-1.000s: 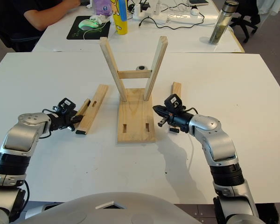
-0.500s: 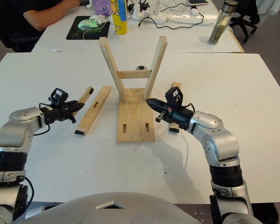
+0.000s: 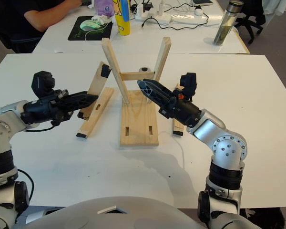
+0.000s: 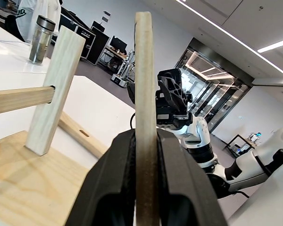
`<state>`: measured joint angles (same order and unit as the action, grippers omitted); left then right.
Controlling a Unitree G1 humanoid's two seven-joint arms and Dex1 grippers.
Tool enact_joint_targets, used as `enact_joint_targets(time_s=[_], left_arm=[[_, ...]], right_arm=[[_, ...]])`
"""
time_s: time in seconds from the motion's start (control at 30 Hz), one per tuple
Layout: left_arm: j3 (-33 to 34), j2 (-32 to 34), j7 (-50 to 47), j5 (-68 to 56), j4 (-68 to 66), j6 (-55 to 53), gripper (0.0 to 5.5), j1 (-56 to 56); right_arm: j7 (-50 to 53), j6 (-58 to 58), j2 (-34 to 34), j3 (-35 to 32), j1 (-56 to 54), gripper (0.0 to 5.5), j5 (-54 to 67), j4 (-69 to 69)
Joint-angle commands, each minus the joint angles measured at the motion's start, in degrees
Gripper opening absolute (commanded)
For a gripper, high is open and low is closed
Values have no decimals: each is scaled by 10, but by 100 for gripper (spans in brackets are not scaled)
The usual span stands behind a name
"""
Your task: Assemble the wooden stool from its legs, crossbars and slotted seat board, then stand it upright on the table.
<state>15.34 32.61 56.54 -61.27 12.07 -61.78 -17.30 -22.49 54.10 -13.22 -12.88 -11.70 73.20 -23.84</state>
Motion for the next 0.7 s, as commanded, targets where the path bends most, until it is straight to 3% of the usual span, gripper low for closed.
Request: enact_joint_targets(time_s=[0.03,0.43,0.7], left_arm=[[-24,-27,-34,-29,18,-16,41,-11],[-75,-39,-54,-53,55,-21,41,11],[-67,-31,-58,-66,52,-19,41,11]], right_arm=[[15,0,9,19,-15,302,37,3],[36,-10,1,51,-27,304,107,-2],[27,-5,-23,62,-20,194,132,-5]])
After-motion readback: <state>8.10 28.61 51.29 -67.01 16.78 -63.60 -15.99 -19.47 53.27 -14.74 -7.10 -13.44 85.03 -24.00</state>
